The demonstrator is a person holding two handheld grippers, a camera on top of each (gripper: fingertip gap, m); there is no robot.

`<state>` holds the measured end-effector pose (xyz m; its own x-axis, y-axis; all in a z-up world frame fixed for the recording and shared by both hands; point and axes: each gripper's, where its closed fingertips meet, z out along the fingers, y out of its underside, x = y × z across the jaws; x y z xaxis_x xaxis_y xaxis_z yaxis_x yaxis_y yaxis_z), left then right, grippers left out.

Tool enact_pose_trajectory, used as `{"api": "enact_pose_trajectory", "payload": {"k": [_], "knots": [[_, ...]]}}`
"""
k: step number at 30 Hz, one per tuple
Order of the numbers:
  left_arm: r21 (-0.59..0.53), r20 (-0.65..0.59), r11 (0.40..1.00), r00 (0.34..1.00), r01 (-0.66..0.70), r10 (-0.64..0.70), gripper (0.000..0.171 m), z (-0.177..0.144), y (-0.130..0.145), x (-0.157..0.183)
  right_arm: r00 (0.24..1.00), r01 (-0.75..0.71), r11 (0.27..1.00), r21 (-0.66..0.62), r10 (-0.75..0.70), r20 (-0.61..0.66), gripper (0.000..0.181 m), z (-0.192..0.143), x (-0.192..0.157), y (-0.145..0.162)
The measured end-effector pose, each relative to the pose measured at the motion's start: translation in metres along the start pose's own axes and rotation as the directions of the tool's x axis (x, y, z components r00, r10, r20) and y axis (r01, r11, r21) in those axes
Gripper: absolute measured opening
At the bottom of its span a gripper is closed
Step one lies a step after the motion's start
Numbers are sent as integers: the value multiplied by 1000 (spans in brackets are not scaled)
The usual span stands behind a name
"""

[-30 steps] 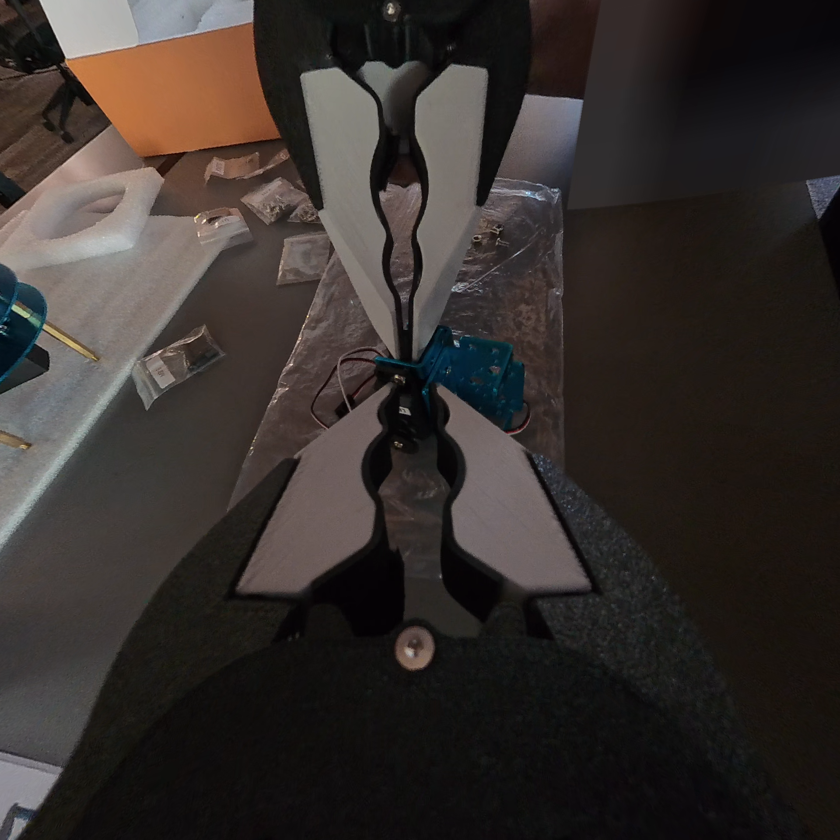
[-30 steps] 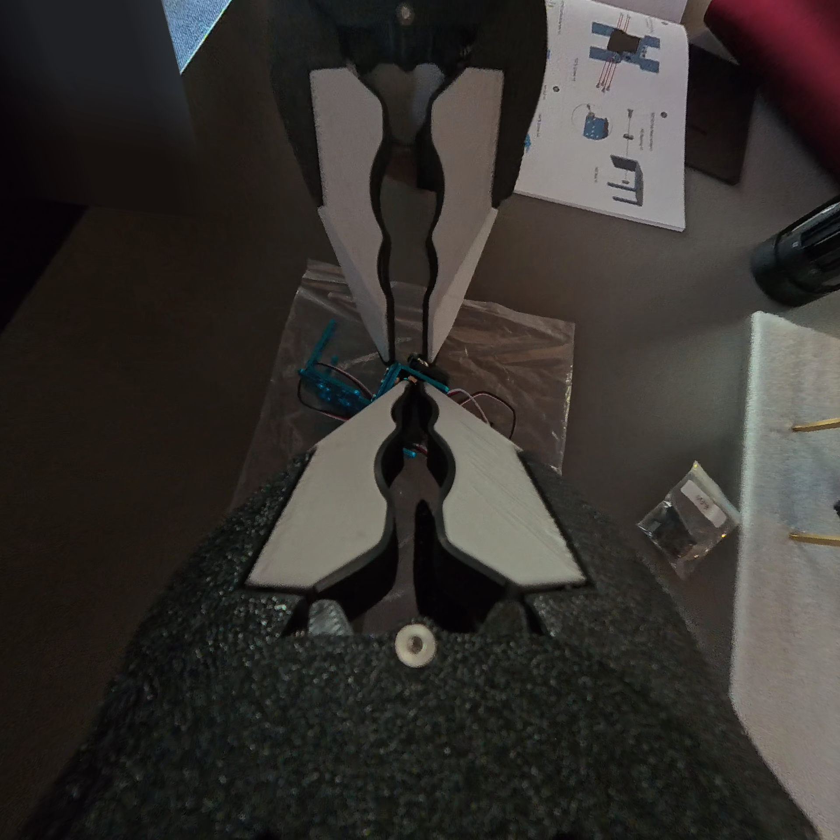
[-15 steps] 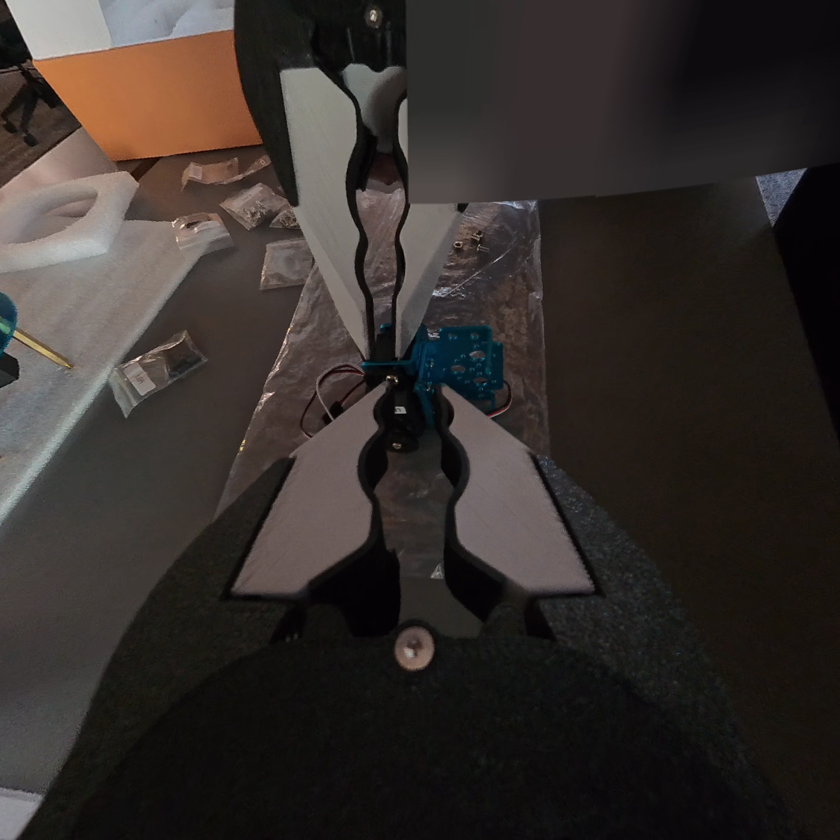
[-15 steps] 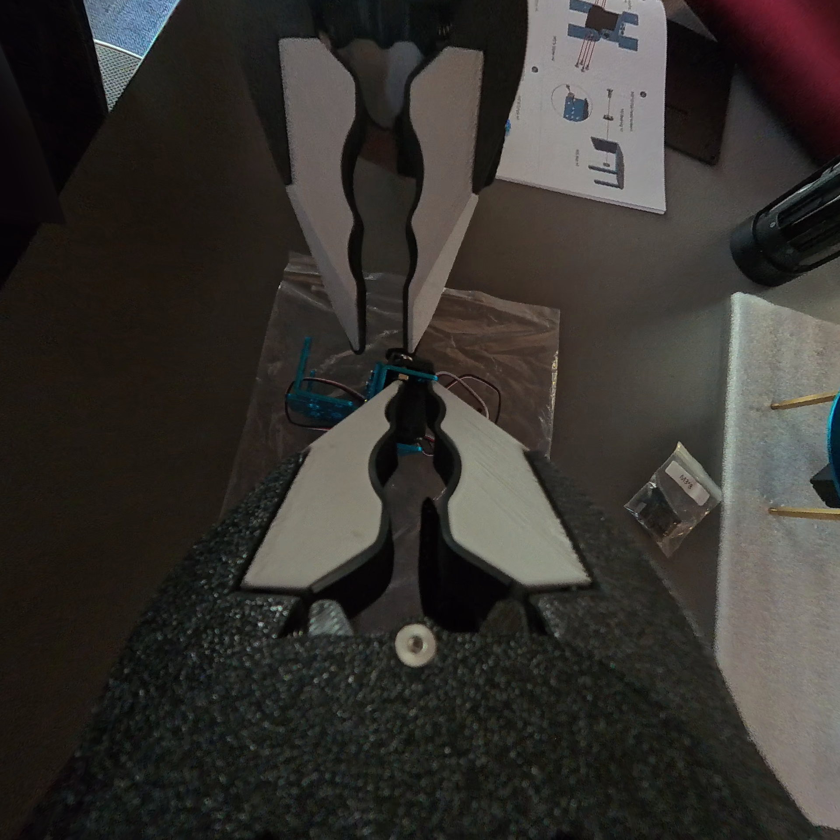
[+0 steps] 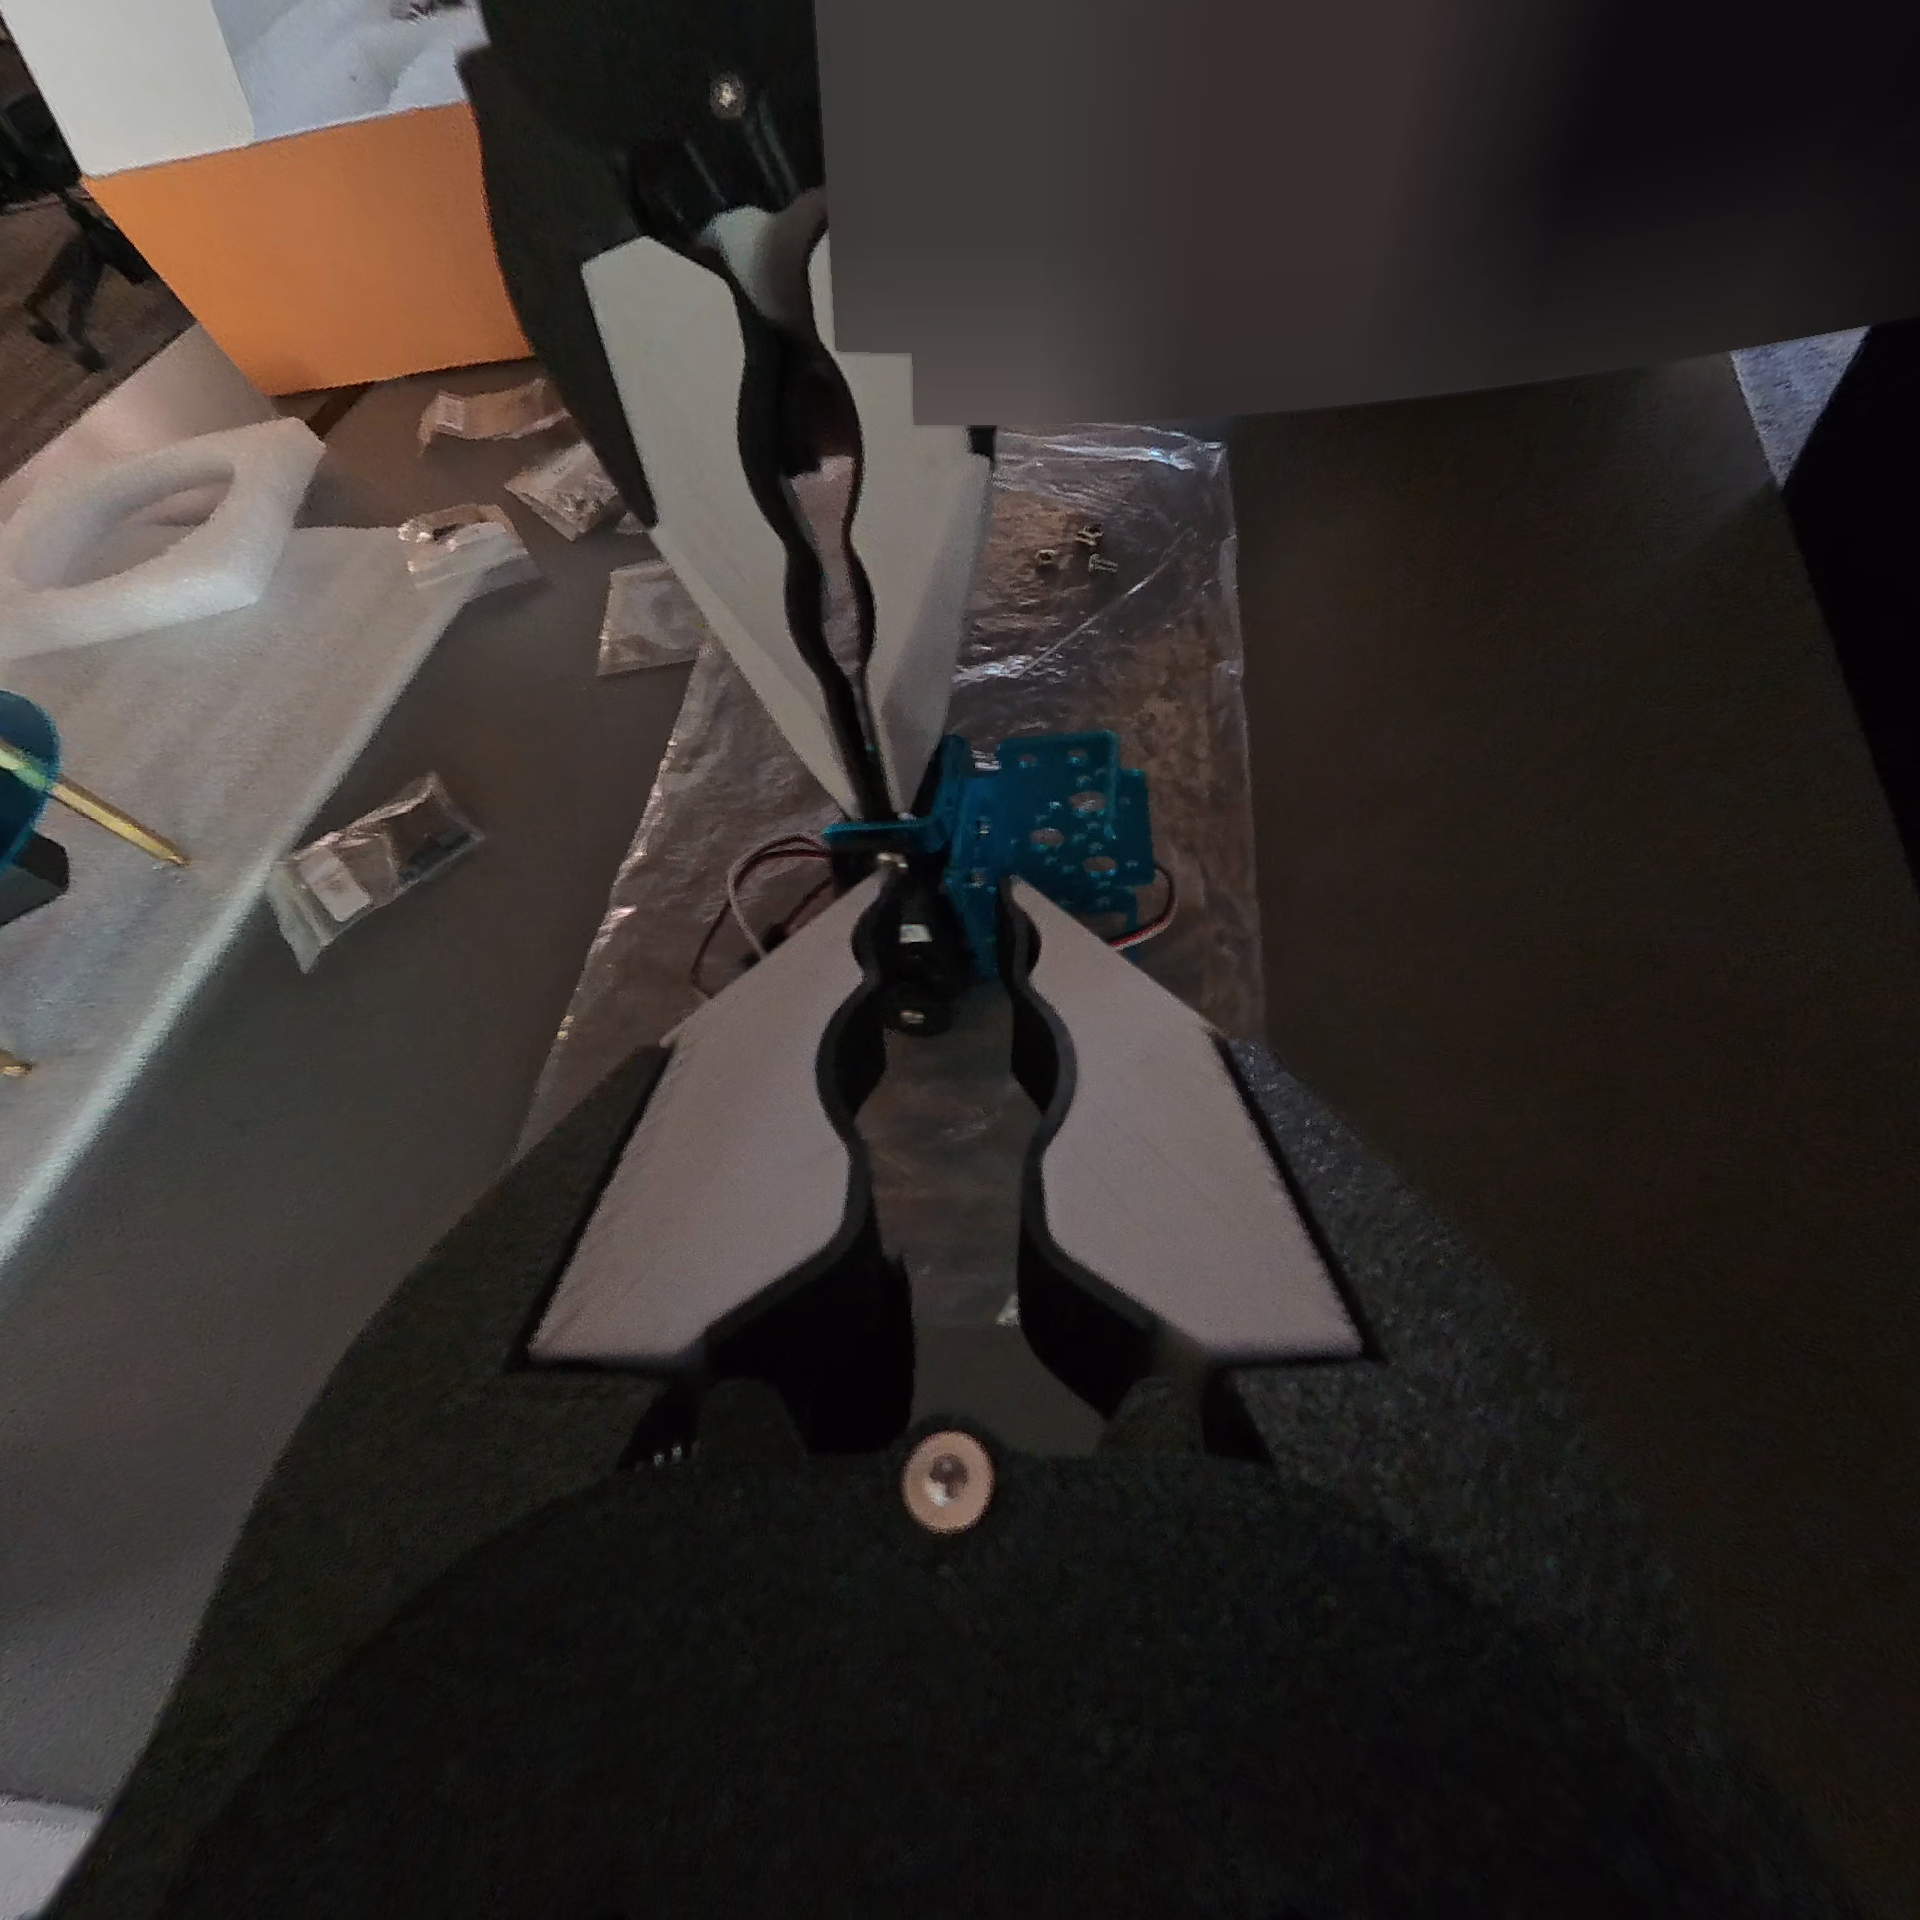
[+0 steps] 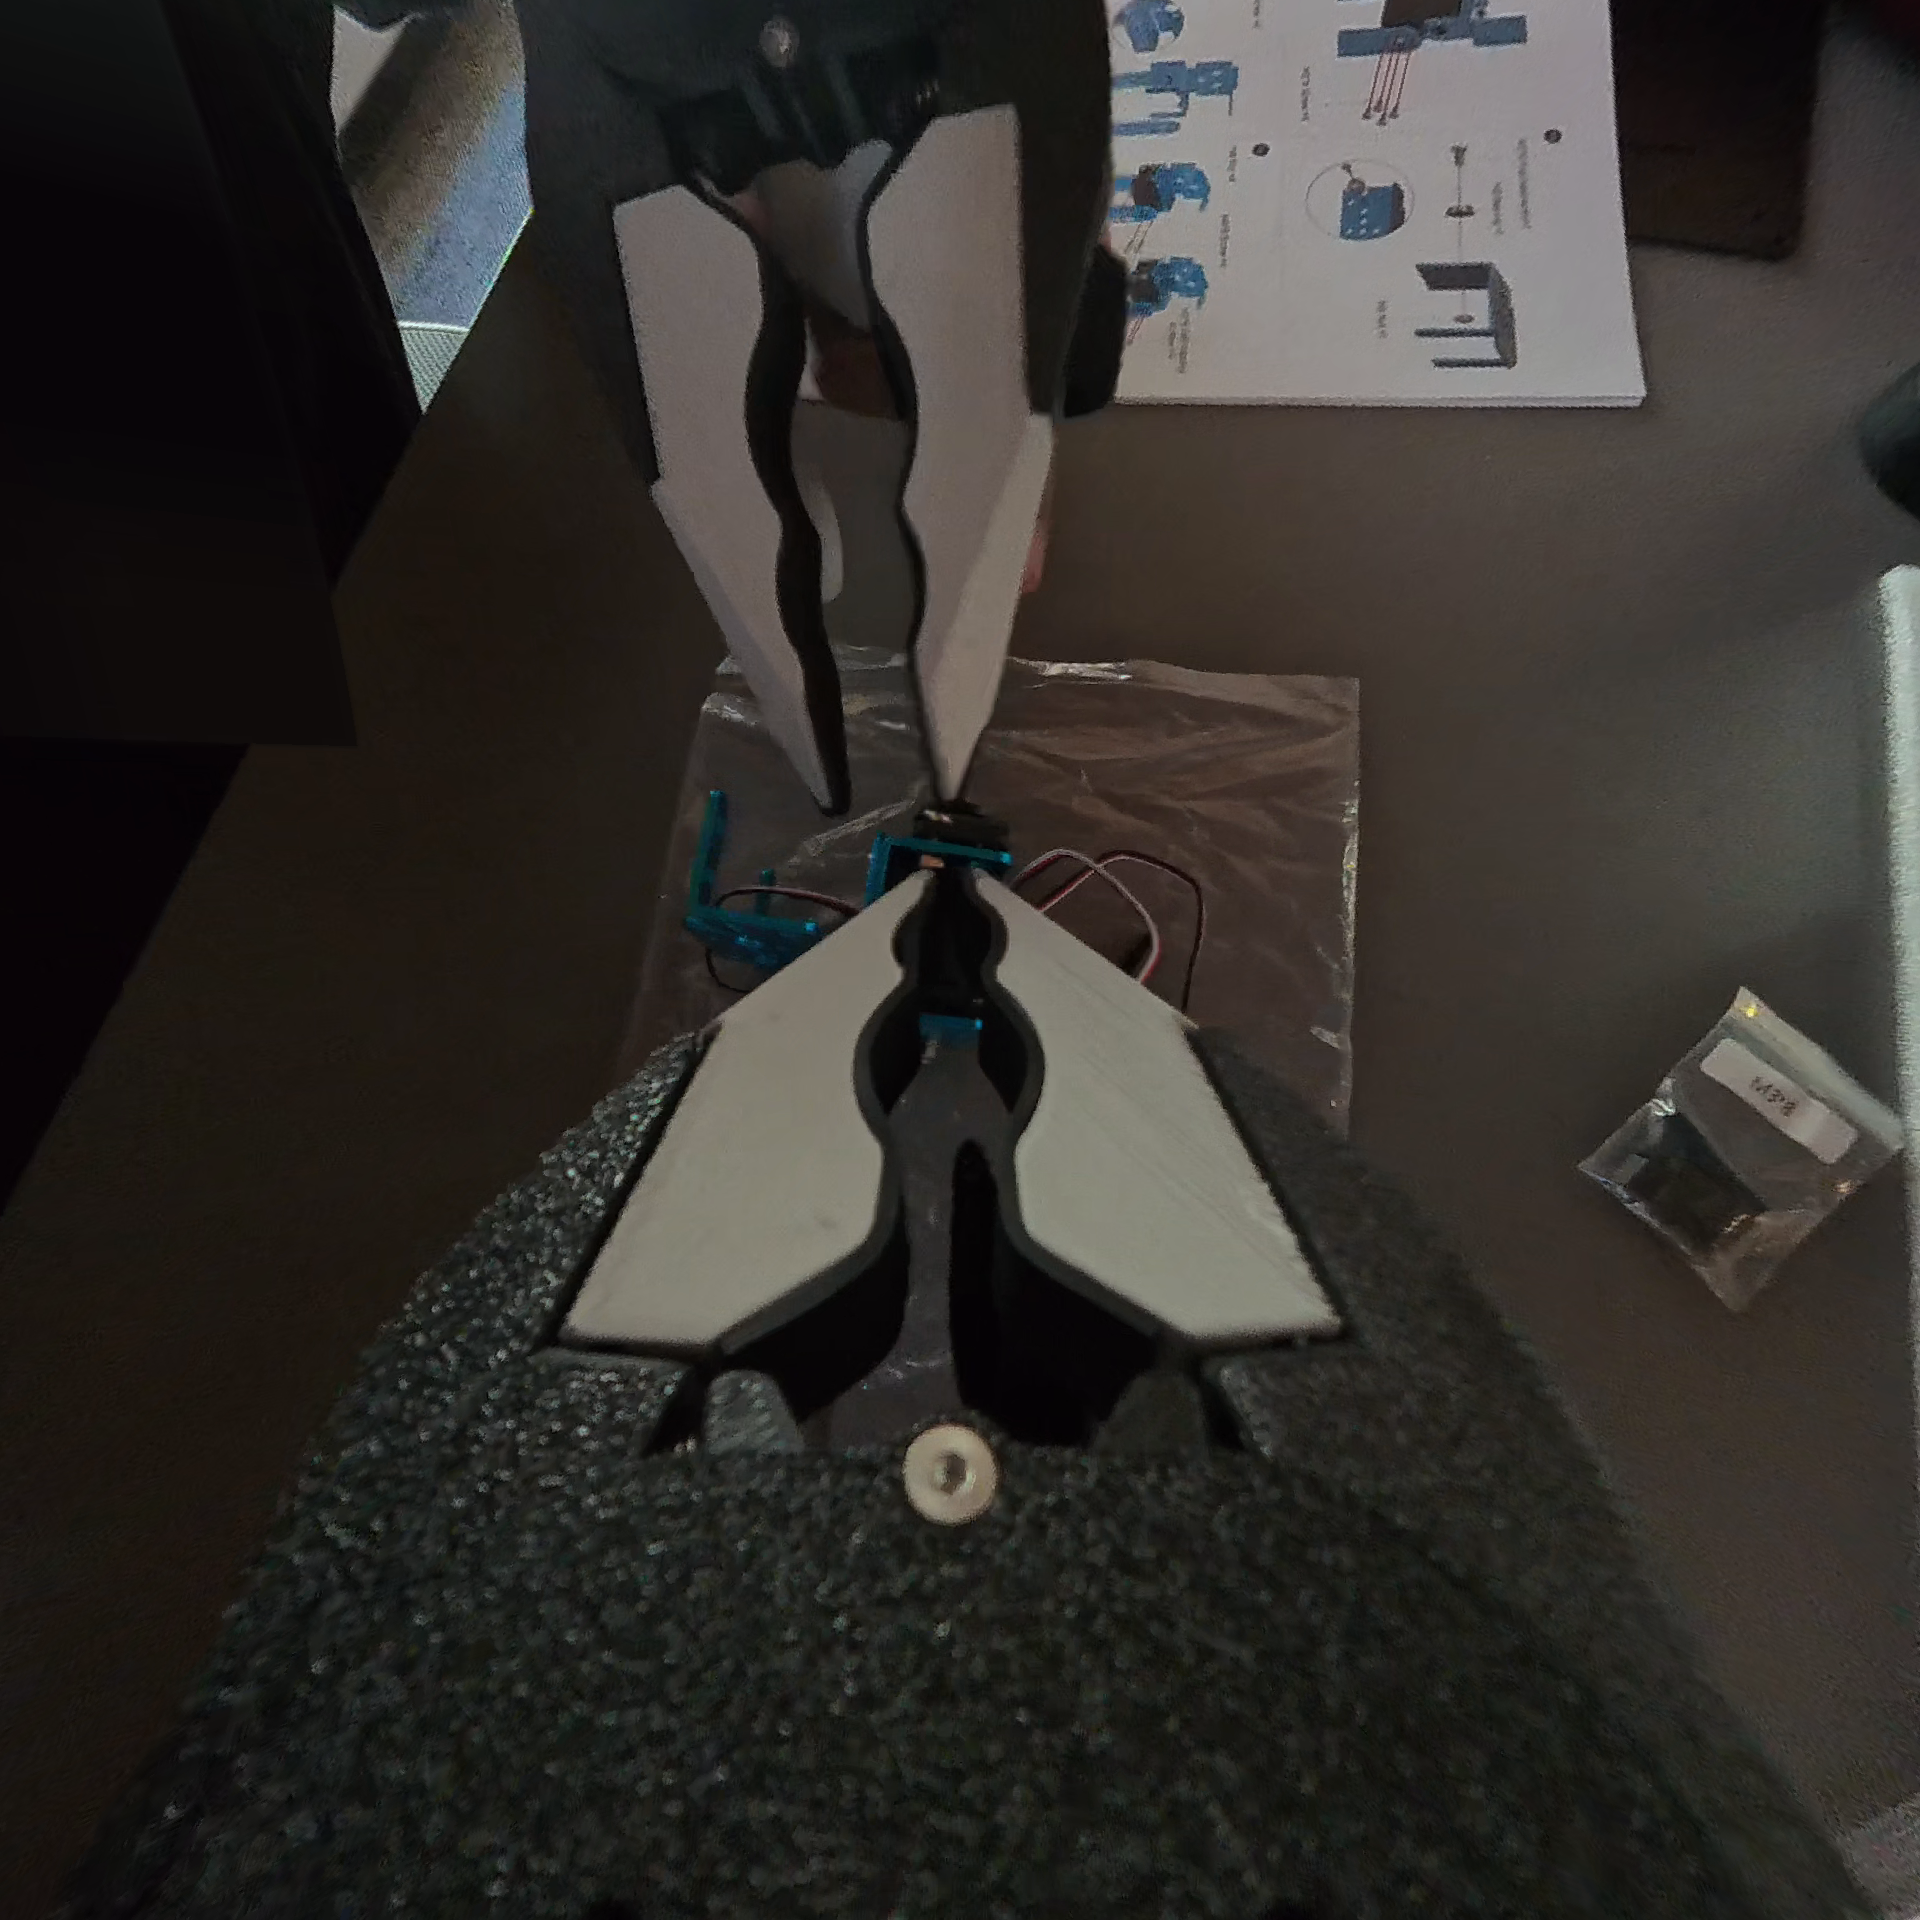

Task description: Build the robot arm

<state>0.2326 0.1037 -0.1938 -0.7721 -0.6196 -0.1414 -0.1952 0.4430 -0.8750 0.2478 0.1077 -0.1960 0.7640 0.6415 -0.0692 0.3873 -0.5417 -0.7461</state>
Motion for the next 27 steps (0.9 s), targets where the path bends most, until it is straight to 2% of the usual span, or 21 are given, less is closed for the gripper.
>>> {"api": "enact_pose_trajectory", "payload": {"k": [2, 6, 11, 13, 27], "knots": [[16, 7, 1000, 1000, 16, -16, 24, -3, -1, -7, 1000, -4, 1000, 4, 4, 4, 3, 0, 0, 0], [15, -59, 994, 993, 108, -107, 36, 4, 1, -6, 1000, 11, 1000, -2, -11, -6, 3, 1, 0, -1], [18, -54, 994, 992, 112, -111, 35, 15, -4, -3, 1000, -7, 1000, 8, 7, 5, 4, 2, -1, -2], [14, -30, 994, 994, 107, -107, 29, 16, -3, -6, 1000, -18, 1000, 8, 18, 7, 5, 2, 0, -2], [19, -13, 997, 997, 72, -72, 28, 15, -3, -5, 1000, -9, 1000, 7, 9, 11, 6, 2, -2, -2]]}}
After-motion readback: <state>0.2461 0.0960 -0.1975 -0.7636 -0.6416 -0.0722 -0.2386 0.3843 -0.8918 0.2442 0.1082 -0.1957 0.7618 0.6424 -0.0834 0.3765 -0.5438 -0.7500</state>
